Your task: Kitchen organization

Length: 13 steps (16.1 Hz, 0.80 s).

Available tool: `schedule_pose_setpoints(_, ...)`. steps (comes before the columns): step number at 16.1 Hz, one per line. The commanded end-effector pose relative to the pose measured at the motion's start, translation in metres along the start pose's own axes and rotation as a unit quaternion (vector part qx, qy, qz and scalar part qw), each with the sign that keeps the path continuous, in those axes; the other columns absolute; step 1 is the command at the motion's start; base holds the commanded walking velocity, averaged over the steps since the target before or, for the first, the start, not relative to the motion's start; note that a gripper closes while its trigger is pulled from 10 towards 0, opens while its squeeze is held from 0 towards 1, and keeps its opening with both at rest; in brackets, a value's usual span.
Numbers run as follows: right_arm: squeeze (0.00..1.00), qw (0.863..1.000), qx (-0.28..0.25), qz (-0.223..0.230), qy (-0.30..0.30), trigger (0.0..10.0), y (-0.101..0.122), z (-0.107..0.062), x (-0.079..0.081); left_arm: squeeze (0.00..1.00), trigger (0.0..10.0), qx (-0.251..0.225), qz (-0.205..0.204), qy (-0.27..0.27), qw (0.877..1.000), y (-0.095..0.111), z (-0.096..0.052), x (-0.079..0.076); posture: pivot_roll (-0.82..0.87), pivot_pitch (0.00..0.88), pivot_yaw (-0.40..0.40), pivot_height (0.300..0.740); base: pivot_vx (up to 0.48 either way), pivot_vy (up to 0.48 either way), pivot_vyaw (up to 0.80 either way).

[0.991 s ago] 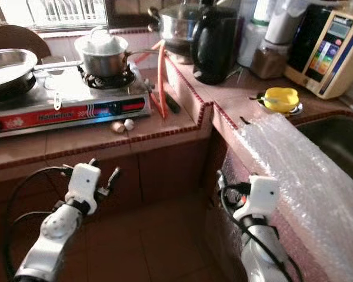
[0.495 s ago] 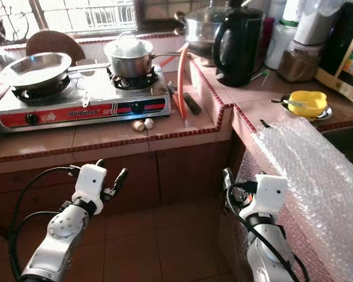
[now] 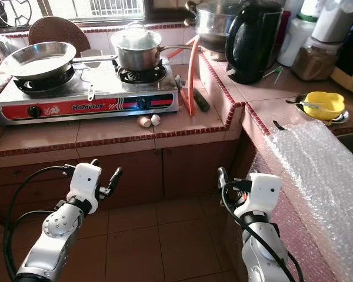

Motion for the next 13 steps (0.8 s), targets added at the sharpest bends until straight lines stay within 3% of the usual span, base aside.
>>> schedule_pose_setpoints(1, 0.00, 1.000, 0.008, 0.000, -0.011, 10.0, -0.007, -0.004, -0.007, 0.00, 10.0, -0.006, 0.014, 0.002, 1.000, -0.001, -0.003, 0.002, 0.16, 0.007, -0.012, 0.740, 0.000, 0.000, 0.00)
schedule_pose_setpoints(3, 0.00, 0.999, 0.012, -0.025, -0.017, 10.0, -0.012, -0.011, -0.016, 0.00, 10.0, -0.014, 0.018, 0.005, 1.000, 0.000, -0.007, 0.005, 0.16, 0.002, 0.004, 0.740, 0.000, 0.000, 0.00)
schedule_pose_setpoints(5, 0.00, 0.999, 0.006, -0.030, -0.038, 10.0, -0.007, -0.016, -0.026, 0.00, 10.0, -0.031, 0.036, 0.014, 0.999, 0.010, -0.009, 0.012, 0.15, 0.001, 0.021, 0.740, 0.000, 0.000, 0.00)
schedule_pose_setpoints(7, 0.00, 1.000, -0.005, -0.019, -0.021, 10.0, 0.000, -0.023, -0.027, 0.00, 10.0, -0.035, 0.044, 0.014, 0.998, 0.008, -0.020, 0.014, 0.15, 0.000, 0.029, 0.740, 0.000, 0.000, 0.00)
schedule_pose_setpoints(9, 0.00, 1.000, -0.001, -0.029, -0.011, 10.0, 0.002, -0.032, -0.028, 0.00, 10.0, -0.011, 0.029, 0.040, 0.999, -0.007, -0.036, 0.027, 0.15, 0.000, -0.009, 0.740, 0.000, 0.000, 0.00)
schedule_pose_setpoints(11, 0.00, 1.000, 0.017, -0.020, 0.008, 10.0, 0.000, -0.035, -0.028, 0.00, 10.0, 0.014, 0.010, 0.041, 0.999, -0.016, -0.046, 0.030, 0.16, 0.000, -0.040, 0.740, 0.000, 0.000, 0.00)
schedule_pose_setpoints(13, 0.00, 0.996, 0.025, -0.065, 0.051, 10.0, 0.005, -0.026, -0.027, 0.00, 10.0, 0.017, 0.010, 0.032, 0.999, -0.016, -0.048, 0.026, 0.19, 0.000, -0.111, 0.740, 0.000, 0.000, 0.00)
Point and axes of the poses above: a point about 5 cm out from each wrist's last joint towards the gripper, its own z axis pointing out of the wrist towards the gripper, its own y axis along the axis of the wrist's last joint, x = y × z, the point moved 5 cm from there along z, pointing out of the wrist towards the gripper, and after that the axes turned 2 degrees about -z, right-handed, at the moved point
